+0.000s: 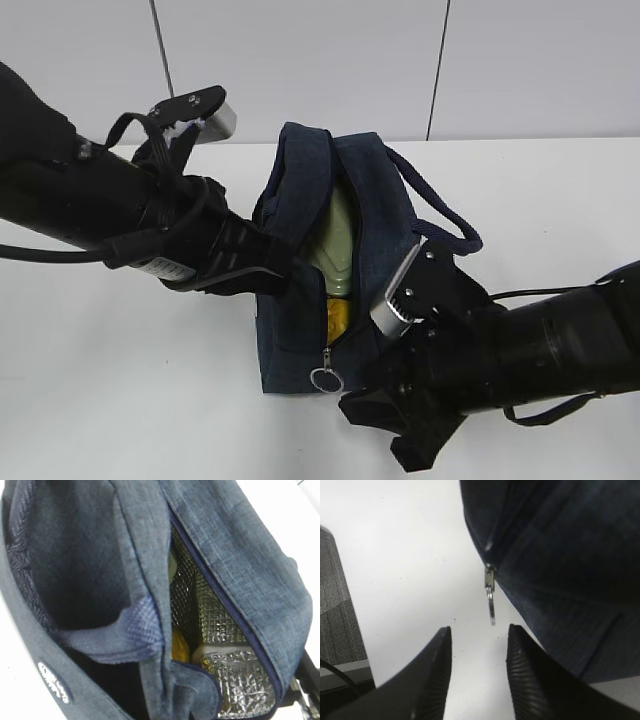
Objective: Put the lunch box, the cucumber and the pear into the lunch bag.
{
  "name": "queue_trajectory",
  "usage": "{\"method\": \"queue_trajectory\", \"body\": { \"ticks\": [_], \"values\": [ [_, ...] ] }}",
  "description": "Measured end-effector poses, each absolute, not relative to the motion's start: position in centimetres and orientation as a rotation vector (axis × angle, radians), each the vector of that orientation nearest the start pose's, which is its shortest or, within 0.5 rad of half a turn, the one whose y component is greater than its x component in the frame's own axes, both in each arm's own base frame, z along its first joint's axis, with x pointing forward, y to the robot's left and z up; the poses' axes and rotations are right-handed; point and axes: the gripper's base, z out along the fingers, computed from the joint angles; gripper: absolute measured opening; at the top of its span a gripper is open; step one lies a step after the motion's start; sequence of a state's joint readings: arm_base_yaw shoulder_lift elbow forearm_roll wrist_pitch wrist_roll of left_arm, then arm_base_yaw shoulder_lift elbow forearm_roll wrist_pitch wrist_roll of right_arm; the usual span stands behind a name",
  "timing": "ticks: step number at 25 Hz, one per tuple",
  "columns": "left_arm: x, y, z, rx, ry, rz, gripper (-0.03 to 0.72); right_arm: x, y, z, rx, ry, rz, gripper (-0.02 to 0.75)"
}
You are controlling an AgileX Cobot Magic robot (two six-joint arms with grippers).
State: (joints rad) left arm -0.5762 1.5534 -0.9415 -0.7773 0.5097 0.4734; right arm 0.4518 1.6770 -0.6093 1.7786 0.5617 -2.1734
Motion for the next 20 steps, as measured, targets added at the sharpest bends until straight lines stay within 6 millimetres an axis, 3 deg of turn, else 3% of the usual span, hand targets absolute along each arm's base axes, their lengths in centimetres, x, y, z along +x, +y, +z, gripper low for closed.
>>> {"method": "queue_trajectory", "body": {
  "ticks": [9,20],
  "values": [
    [24.6,-19.8,23.2,0.592,2.501,-0.769,0.014,23.9,16.8,13.0,-1.157,2.117,0.711,0.293],
    [24.6,-19.8,23.2,0.596,2.505,-0.772,0.014,25.7,17.7,13.3,-1.154,2.079,0.707,0.293]
  ]
}}
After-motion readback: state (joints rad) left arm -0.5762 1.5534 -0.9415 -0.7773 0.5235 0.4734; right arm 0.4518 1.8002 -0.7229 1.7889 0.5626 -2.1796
